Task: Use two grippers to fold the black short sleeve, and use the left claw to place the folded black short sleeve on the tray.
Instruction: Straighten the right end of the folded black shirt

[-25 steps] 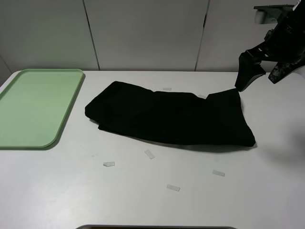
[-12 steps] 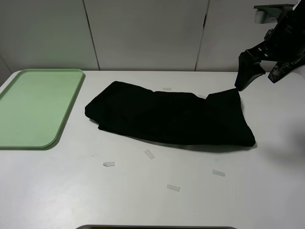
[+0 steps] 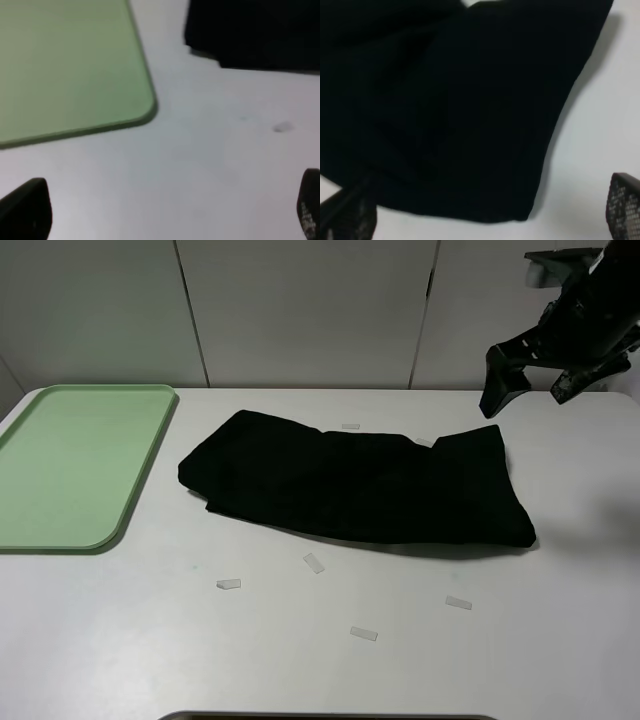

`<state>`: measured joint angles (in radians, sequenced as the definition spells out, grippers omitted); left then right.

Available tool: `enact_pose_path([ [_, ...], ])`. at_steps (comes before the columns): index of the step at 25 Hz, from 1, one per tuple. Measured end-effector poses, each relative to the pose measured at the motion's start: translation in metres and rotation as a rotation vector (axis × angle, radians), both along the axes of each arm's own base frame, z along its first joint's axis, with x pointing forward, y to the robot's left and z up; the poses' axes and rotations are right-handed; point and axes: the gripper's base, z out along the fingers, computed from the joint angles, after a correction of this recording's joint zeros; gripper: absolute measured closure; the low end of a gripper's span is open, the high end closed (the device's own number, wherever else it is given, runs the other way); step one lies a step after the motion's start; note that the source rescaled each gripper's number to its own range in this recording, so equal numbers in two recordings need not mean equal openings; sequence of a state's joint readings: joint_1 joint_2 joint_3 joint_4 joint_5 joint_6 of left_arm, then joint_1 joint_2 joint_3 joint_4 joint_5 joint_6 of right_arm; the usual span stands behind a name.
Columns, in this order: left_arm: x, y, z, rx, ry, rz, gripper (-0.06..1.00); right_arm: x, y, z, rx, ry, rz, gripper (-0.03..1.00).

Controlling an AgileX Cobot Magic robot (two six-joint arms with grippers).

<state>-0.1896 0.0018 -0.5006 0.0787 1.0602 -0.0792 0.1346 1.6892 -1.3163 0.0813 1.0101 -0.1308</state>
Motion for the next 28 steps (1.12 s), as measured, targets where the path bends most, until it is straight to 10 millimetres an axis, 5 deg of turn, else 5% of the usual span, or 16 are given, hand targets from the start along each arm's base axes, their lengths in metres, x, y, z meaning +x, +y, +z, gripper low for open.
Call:
enact_pose_path([
  [9,-0.001,-0.003,0.000,0.000,0.000,0.239,-0.04,0.032,-0.008,-0.058,-0.022,0.034,-0.073,-0.03],
  [15,-0.001,-0.003,0.000,0.001,0.000,0.253,-0.04,0.042,-0.026,-0.090,-0.037,0.092,-0.137,-0.03],
  [28,-0.001,-0.003,0.000,0.001,0.001,0.253,-0.04,0.054,-0.026,-0.152,-0.054,0.145,-0.133,-0.03],
])
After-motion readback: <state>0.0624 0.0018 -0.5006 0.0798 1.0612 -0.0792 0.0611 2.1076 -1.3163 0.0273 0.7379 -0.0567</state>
